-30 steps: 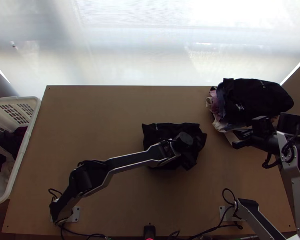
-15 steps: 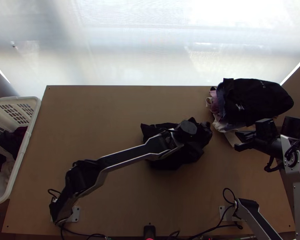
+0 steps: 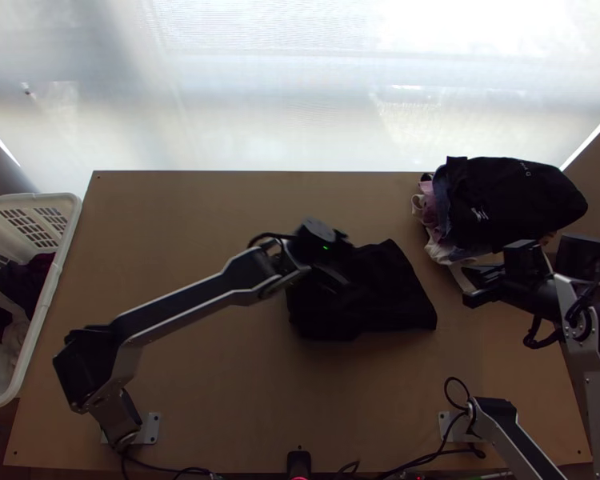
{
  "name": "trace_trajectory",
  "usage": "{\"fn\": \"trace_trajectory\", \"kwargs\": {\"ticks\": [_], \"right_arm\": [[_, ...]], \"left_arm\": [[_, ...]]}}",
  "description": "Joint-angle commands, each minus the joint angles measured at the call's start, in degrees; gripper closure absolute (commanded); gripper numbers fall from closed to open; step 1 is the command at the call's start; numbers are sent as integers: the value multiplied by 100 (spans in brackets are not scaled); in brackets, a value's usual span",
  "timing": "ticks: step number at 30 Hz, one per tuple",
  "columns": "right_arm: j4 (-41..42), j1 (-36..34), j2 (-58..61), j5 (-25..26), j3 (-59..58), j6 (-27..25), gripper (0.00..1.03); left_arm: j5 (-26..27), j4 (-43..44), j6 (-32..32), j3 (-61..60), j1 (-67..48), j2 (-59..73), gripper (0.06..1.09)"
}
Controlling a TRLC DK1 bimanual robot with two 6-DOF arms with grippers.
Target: Fold the t-shirt
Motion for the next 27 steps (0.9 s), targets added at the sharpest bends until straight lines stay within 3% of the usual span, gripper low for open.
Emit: {"fn": "trace_trajectory", "kwargs": {"ticks": [1, 2, 4, 5, 7, 10, 11, 13, 15, 18, 22, 23, 24, 27], "right_arm": [[63, 902, -4, 5, -249, 452, 98], [99, 1025, 49, -3, -249, 513, 90], [213, 1280, 198, 5, -205, 619, 86], [257, 1385, 260, 5, -179, 628, 87], [485, 1587, 348, 129, -179, 601, 100], [881, 1860, 620, 234, -240, 566, 100], [978, 1965, 769, 234, -258, 557, 100], [1259, 2185, 1024, 234, -320, 584, 100], [1593, 2299, 1253, 234, -372, 619, 100], [2050, 2396, 1516, 287, -530, 584, 100], [2946, 2581, 1894, 383, -1075, 540, 100], [3069, 2625, 1991, 392, -1181, 540, 100], [3192, 2677, 2044, 392, -1269, 540, 100], [3553, 2730, 2088, 454, -1488, 540, 100]], "left_arm": [[-714, -179, -1266, -724, 694, -695, 10], [-864, -329, -1548, -750, 773, -774, 10], [-995, -513, -2101, -706, 993, -906, 10], [-995, -557, -2462, -583, 1107, -924, 10], [-1004, -891, -3402, 5, 1291, -801, 10], [-995, -1515, -4870, 1025, 1371, -555, 12], [-952, -1682, -5371, 1262, 1362, -528, 17], [-477, -2034, -6223, 1508, 1274, -511, 21], [-125, -2157, -6768, 1526, 1081, -520, 17], [824, -2315, -7656, 1500, 940, -511, 16], [1123, -1920, -7964, 1034, 799, -361, 19], [1123, -1770, -7964, 902, 808, -300, 24], [1123, -1550, -7964, 753, 799, -247, 38], [1202, -698, -8034, 181, 694, -221, 63]]}}
